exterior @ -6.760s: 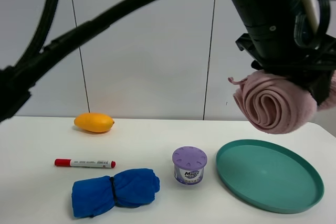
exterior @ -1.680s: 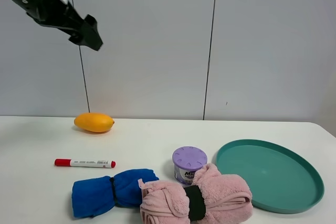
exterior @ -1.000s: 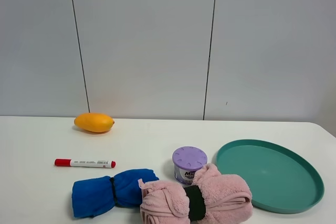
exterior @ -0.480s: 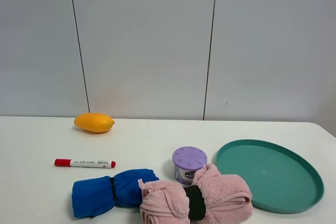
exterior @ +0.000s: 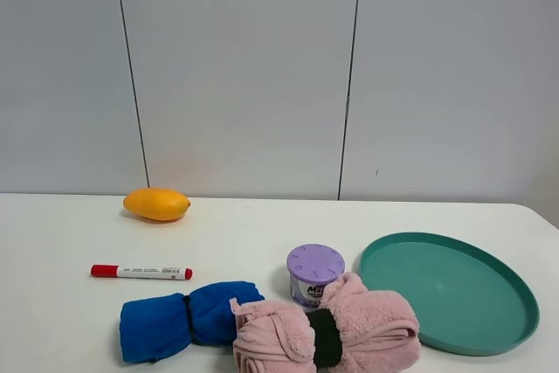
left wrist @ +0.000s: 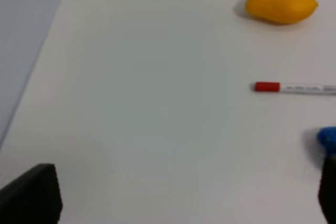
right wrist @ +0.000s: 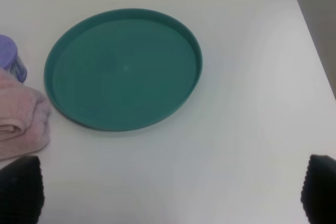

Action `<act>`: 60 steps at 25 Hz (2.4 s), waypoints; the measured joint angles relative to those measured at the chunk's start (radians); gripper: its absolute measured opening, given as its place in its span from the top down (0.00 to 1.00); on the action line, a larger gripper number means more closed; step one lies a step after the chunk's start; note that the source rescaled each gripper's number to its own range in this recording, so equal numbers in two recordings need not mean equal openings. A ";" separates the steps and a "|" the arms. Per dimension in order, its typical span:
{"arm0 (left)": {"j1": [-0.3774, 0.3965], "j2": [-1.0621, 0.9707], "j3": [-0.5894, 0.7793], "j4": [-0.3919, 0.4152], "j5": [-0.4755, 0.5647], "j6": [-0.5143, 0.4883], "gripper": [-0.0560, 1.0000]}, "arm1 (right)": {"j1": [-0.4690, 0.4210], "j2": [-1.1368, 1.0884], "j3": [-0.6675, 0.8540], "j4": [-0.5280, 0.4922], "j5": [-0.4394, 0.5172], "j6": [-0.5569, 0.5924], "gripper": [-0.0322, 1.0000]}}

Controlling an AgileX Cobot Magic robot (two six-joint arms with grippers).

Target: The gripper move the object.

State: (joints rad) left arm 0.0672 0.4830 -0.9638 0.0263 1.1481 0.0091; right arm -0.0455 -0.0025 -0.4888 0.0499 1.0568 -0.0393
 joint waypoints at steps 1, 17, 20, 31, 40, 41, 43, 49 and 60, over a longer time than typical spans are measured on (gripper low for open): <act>0.000 -0.035 0.034 -0.016 -0.003 -0.009 0.00 | 0.000 0.000 0.000 0.000 0.000 0.000 0.00; 0.000 -0.486 0.377 -0.034 -0.112 -0.045 0.00 | 0.000 0.000 0.000 0.000 0.000 0.000 0.00; 0.000 -0.486 0.409 -0.034 -0.109 -0.046 0.00 | 0.000 0.000 0.000 0.000 0.000 0.000 0.00; 0.000 -0.486 0.455 -0.026 -0.087 -0.047 0.00 | 0.000 0.000 0.000 0.000 0.000 0.000 0.00; 0.000 -0.486 0.455 -0.026 -0.087 -0.047 0.00 | 0.000 0.000 0.000 0.000 0.000 0.000 0.00; 0.000 -0.486 0.455 -0.026 -0.087 -0.047 0.00 | 0.000 0.000 0.000 0.000 0.000 0.000 0.00; 0.000 -0.486 0.455 -0.026 -0.087 -0.047 0.00 | 0.000 0.000 0.000 0.000 0.000 0.000 0.00; 0.000 -0.486 0.455 -0.026 -0.087 -0.047 0.00 | 0.000 0.000 0.000 0.000 0.000 0.000 0.00; 0.111 -0.486 0.455 -0.026 -0.087 -0.047 0.00 | 0.000 0.000 0.000 0.000 0.000 0.000 0.00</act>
State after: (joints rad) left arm 0.1777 -0.0025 -0.5084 0.0000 1.0615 -0.0382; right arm -0.0455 -0.0025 -0.4888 0.0499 1.0568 -0.0393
